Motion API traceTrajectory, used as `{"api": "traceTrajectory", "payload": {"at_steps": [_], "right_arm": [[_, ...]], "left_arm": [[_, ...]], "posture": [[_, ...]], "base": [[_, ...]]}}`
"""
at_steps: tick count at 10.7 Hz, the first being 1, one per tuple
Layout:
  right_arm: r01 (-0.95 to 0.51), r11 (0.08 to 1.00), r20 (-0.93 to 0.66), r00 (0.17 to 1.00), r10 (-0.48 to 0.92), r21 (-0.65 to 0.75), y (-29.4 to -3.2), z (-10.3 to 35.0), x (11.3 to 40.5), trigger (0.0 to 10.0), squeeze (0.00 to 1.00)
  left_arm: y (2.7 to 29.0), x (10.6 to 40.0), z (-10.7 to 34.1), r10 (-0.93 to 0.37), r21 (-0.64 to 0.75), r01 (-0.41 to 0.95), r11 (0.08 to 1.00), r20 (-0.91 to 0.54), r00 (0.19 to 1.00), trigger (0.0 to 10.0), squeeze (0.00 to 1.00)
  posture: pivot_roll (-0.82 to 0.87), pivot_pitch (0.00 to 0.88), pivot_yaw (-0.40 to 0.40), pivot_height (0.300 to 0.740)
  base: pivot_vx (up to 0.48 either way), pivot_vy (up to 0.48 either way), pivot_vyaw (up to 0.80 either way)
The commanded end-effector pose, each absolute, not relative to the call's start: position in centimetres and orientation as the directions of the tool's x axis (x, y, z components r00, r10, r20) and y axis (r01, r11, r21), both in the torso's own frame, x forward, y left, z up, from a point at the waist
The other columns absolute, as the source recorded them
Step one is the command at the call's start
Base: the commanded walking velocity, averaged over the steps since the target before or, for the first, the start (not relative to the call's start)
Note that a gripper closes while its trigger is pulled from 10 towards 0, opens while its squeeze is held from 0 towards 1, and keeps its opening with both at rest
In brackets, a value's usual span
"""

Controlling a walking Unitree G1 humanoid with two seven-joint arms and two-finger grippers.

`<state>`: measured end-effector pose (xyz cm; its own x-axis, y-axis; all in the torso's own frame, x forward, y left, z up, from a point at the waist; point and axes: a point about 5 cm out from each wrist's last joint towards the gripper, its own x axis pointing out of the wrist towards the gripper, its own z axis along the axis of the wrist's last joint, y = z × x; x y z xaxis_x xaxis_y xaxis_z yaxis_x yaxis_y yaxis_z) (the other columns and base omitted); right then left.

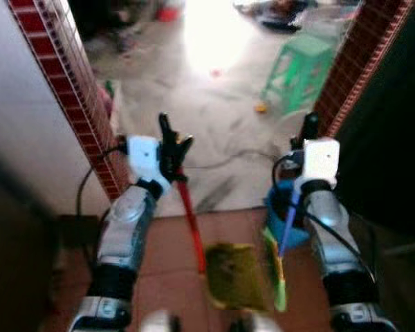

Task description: Sweep floor

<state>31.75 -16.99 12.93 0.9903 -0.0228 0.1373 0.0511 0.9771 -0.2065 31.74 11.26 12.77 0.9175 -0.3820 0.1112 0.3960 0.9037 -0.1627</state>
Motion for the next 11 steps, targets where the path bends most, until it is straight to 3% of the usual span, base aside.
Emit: {"api": "traceTrajectory", "payload": {"at_steps": [1, 7, 11], "right_arm": [[0.064, 0.975, 0.186, 0.982, -0.024, -0.213, -17.0, 14.1, 32.1, 10.0, 0.0], [0.124, 0.955, 0.149, 0.985, -0.086, -0.271, -18.5, 12.9, 31.4, 10.0, 0.0], [0.17, 0.931, 0.09, 0.985, -0.148, -0.324, -20.4, 11.6, 30.7, 10.0, 0.0]], "left_arm": [[11.5, 31.8, 14.6, -0.371, -0.144, 0.399, 0.905, 0.186, 0.91, 10.0, 0.0], [11.0, 32.0, 17.0, -0.379, -0.175, 0.428, 0.886, 0.258, 0.889, 10.0, 0.0], [11.6, 32.1, 21.6, -0.316, -0.242, 0.425, 0.872, 0.385, 0.867, 10.0, 0.0]], "posture": [[-0.05, 0.0, 0.001, 0.74], [-0.05, 0.0, 0.014, 0.74], [-0.04, 0.0, 0.009, 0.74]], "base": [[0.0, 0.0, 0.0], [0.0, 0.0, -0.46], [0.0, 0.0, -0.53]]}}
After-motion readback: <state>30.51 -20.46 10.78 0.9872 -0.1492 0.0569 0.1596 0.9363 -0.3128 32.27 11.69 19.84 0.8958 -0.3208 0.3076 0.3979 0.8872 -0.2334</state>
